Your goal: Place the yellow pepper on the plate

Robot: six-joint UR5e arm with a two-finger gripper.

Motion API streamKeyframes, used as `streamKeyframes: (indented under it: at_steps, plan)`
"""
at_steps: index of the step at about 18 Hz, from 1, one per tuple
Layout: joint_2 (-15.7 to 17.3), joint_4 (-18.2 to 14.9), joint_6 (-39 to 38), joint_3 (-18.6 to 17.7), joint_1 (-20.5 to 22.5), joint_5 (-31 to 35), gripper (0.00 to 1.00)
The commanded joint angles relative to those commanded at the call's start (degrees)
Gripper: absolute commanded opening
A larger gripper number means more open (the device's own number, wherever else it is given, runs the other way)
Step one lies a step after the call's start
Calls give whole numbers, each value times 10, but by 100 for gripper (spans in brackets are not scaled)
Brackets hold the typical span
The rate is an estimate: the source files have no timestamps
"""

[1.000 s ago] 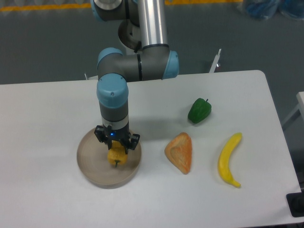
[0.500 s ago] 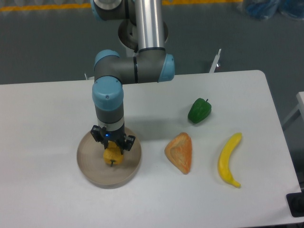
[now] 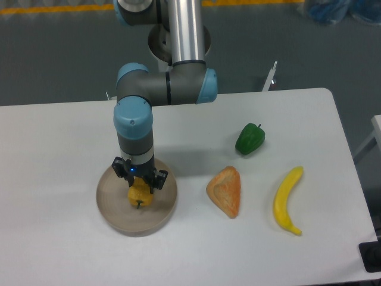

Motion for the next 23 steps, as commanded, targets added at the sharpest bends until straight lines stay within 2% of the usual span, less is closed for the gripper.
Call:
streamKeyframes:
  at_steps: [2,3,9,12,16,18,21,23]
  plan:
    - [3,0,3,2,0,0,97]
    - [4,0,4,4,1,-1,100]
    - [25,-2,18,10,6,-4,100]
    - [32,-2,45,7,23,0,100]
    - [62,-4,104,4,76,2,100]
    - [76,-3,159,8,125,14,100]
    - [78,-2,224,18,172,22,100]
    - [78,-1,295,31,207,23,100]
